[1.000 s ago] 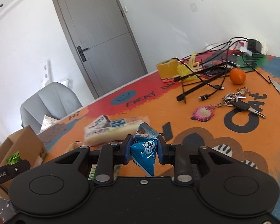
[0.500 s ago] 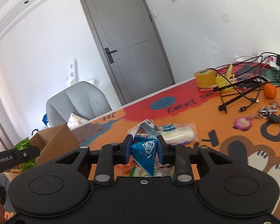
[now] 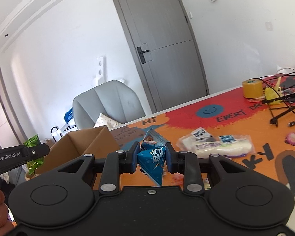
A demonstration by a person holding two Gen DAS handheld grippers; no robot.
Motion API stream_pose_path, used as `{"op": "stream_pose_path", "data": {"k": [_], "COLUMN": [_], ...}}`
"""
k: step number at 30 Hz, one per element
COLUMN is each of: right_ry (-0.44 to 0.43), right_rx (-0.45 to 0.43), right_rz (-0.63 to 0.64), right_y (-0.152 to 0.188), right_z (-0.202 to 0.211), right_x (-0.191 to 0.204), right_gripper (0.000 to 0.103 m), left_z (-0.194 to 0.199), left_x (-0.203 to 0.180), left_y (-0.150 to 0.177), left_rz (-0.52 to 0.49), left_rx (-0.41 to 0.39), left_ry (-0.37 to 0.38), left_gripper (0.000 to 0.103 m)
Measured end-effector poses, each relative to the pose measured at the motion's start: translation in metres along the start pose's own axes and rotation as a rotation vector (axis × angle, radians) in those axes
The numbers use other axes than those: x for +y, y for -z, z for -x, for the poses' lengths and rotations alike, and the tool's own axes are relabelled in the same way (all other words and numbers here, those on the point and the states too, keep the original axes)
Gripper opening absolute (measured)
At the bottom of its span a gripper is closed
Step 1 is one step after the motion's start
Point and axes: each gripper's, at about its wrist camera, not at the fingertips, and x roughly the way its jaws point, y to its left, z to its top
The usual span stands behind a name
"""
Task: Organize snacks
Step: 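Carry both packets over the cardboard box and open both tools to drop them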
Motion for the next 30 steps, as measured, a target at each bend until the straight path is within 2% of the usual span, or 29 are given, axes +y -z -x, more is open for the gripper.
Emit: {"op": "stream_pose_path", "data": {"k": [14,20,30], "right_ry": [-0.118,-0.166,-0.231], "right_rx": [0.021,0.034,0.08], "right_rz": [0.076,0.094,0.116], "right_y": [-0.009,-0.012,-0.004], "right_z": [-0.03,-0.04,-0.051], "right_x": [0.064,0.088,0.122], "right_gripper": [0.029,0.029,0.029], "left_z": [-0.024,-0.028,-0.008], "left_x": [0.039,0.052,0.079], "left_y": [-0.014,-0.018,-0.024], "left_rz": [0.034,0.076,0.106], "left_rx": [0.023,0.042,0.005], "left_ry": [-0.018,-0.015,-0.056], "left_gripper": [0.028,0.036,0.059]}}
